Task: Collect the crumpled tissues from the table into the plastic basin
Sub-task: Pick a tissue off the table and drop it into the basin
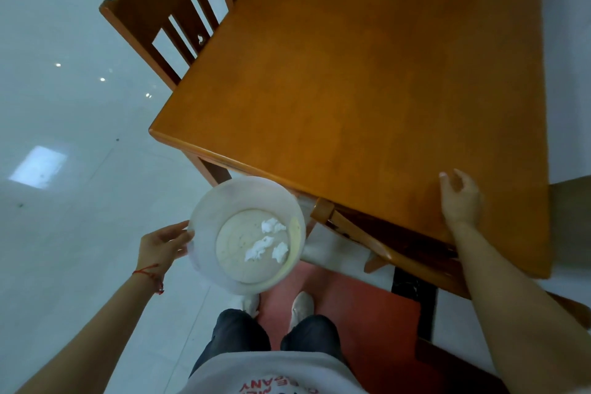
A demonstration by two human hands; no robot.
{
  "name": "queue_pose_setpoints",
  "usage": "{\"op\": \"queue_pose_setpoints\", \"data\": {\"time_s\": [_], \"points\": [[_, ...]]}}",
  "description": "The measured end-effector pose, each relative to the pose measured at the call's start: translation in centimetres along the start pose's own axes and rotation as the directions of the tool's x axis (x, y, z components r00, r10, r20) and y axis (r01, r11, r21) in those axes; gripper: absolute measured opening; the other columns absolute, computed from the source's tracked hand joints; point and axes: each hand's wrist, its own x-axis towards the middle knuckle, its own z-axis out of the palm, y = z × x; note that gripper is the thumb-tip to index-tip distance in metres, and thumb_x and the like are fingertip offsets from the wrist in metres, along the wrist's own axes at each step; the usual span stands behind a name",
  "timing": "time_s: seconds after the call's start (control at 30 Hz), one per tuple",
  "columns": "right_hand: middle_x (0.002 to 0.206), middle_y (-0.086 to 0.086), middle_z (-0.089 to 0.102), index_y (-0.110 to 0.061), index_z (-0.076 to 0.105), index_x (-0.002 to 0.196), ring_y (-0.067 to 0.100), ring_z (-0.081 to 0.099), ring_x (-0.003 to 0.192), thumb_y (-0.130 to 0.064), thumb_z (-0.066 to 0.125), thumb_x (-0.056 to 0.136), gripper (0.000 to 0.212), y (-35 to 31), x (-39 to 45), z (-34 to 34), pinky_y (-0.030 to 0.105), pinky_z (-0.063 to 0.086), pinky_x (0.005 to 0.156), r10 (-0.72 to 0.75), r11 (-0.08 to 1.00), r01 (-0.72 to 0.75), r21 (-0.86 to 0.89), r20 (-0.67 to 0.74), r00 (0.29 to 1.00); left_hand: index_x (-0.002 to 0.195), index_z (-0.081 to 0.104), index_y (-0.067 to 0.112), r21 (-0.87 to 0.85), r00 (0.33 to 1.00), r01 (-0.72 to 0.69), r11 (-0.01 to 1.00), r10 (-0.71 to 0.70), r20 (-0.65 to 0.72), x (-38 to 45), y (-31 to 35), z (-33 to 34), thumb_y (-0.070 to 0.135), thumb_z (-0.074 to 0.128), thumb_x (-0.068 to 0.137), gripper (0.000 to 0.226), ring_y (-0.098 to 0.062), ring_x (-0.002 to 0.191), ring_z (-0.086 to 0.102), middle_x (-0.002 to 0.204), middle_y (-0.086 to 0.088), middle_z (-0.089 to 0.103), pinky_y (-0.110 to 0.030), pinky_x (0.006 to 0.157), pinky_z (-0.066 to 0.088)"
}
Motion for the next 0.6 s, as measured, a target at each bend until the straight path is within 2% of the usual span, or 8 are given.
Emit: {"op": "queue_pose_setpoints", "data": {"time_s": [0.2, 0.33, 0.47, 0.6], "points": [[0.138, 0.016, 0.047, -0.005, 0.051, 0.125, 0.031, 0.040, 0.129, -0.037, 0.052, 0.090, 0.048, 1.1, 0.5, 2.1, 0.043, 0.030, 0.109, 0.016, 1.000, -0.016, 0.005, -0.016, 1.000, 0.111, 0.063, 0.000, -0.027, 1.000, 0.014, 1.000, -0.015, -0.016, -0.5, -0.2, 0.5, 0.005, 0.068, 0.078, 0.034, -0.031, 0.084, 0.062, 0.101, -0.015, 0.066, -0.038, 0.083, 0.049], [0.142, 0.013, 0.044, -0.006, 0.051, 0.126, 0.028, 0.036, 0.133, -0.040, 0.051, 0.089, 0.050, 1.4, 0.8, 2.8, 0.043, 0.027, 0.111, 0.017, 1.000, -0.017, -0.007, -0.027, 0.999, 0.111, 0.063, 0.001, -0.007, 1.000, 0.013, 1.000, -0.013, -0.027, -0.6, -0.3, 0.7, 0.007, 0.068, 0.078, 0.034, -0.033, 0.086, 0.062, 0.102, -0.015, 0.066, -0.042, 0.084, 0.050], [0.143, 0.013, 0.043, -0.006, 0.049, 0.127, 0.026, 0.032, 0.136, -0.037, 0.053, 0.089, 0.050, 0.8, 0.8, 3.7, 0.042, 0.024, 0.112, -0.054, 0.998, 0.054, 0.019, 0.025, 0.998, 0.110, 0.064, 0.002, 0.005, 1.000, 0.006, 1.000, -0.006, -0.028, -0.8, -0.3, 0.7, 0.009, 0.068, 0.078, 0.033, -0.034, 0.089, 0.063, 0.103, -0.014, 0.066, -0.046, 0.086, 0.050], [0.143, 0.012, 0.042, -0.007, 0.049, 0.127, 0.024, 0.030, 0.137, -0.034, 0.055, 0.088, 0.048, -1.5, 0.3, 5.4, 0.040, 0.022, 0.112, -0.153, 0.988, 0.150, 0.035, 0.120, 0.981, 0.111, 0.064, 0.002, 0.007, 0.999, 0.009, 1.000, -0.009, -0.036, -0.9, -0.3, 0.7, 0.009, 0.069, 0.078, 0.034, -0.034, 0.087, 0.063, 0.101, -0.013, 0.067, -0.041, 0.083, 0.051]]}}
